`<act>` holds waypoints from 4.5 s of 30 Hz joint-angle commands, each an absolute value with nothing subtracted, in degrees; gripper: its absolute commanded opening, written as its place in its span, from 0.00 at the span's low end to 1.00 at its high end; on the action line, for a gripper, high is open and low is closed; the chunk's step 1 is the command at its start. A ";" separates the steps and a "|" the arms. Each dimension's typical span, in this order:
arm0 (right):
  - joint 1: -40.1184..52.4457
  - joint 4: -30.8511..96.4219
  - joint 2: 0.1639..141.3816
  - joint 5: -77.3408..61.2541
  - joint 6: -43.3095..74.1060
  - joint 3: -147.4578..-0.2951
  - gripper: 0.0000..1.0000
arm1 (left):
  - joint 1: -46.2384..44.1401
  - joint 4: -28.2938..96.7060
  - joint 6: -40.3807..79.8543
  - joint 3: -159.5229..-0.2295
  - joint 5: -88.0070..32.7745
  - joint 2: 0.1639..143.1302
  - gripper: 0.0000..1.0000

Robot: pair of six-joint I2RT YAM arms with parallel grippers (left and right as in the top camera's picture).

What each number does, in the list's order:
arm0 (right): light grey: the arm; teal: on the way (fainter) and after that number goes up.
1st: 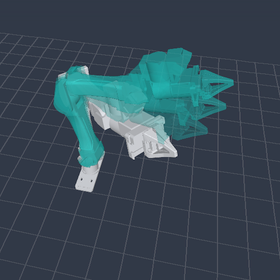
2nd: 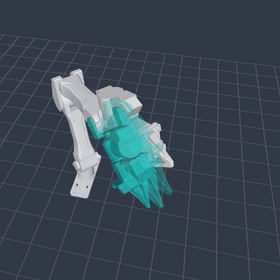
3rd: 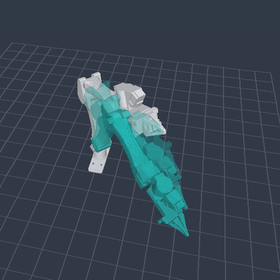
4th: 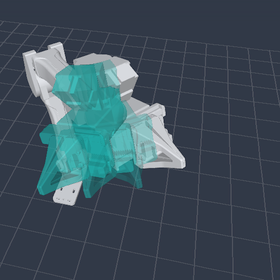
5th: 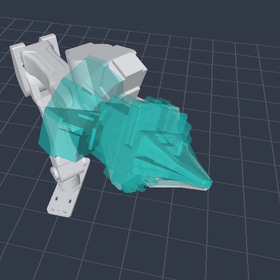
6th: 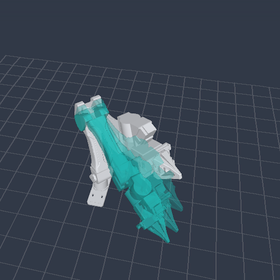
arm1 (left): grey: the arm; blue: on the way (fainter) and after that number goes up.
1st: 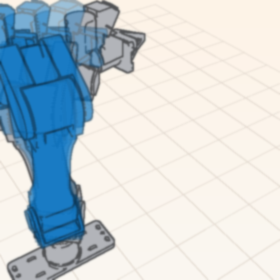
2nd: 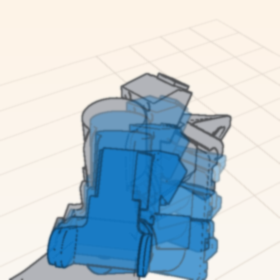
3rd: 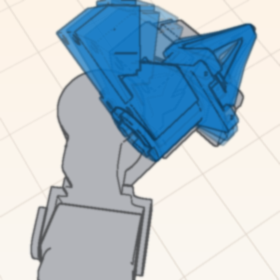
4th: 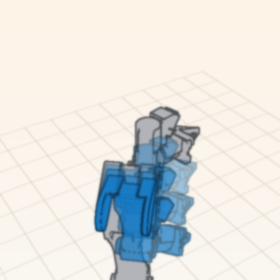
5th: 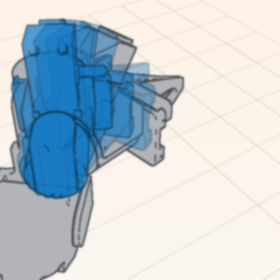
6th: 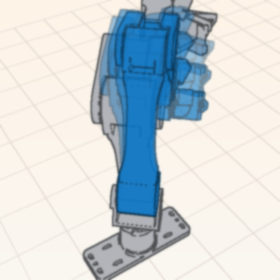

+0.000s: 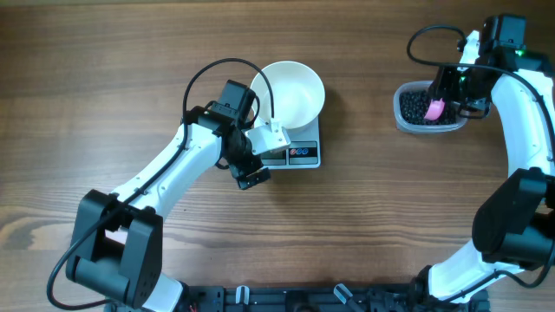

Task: Scoop item into bowl and weigh 150g on scale
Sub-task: 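Dig the pink scoop into the black beans with the right gripper, then lift the filled scoop with the right gripper over the white bowl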

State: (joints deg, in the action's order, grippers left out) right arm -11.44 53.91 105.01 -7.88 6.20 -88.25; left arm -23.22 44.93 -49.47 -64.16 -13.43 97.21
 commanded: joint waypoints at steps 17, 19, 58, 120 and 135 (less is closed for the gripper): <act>-11.42 54.89 105.67 -7.07 2.96 -87.61 0.04 | -23.03 44.95 -50.59 -63.83 -14.55 97.67 1.00; -11.42 54.87 105.67 -6.83 2.55 -87.61 0.04 | -23.03 44.95 -50.59 -63.83 -14.55 97.67 1.00; -15.57 49.80 111.57 -23.42 2.76 -84.68 0.08 | -23.03 44.95 -50.59 -63.83 -14.55 97.67 1.00; -23.88 50.04 115.15 -84.95 -6.79 -85.30 0.04 | -23.03 44.95 -50.61 -63.86 -14.55 97.67 1.00; 0.25 23.18 114.19 -77.69 8.10 -85.27 0.05 | -23.03 44.95 -50.59 -63.83 -14.55 97.67 1.00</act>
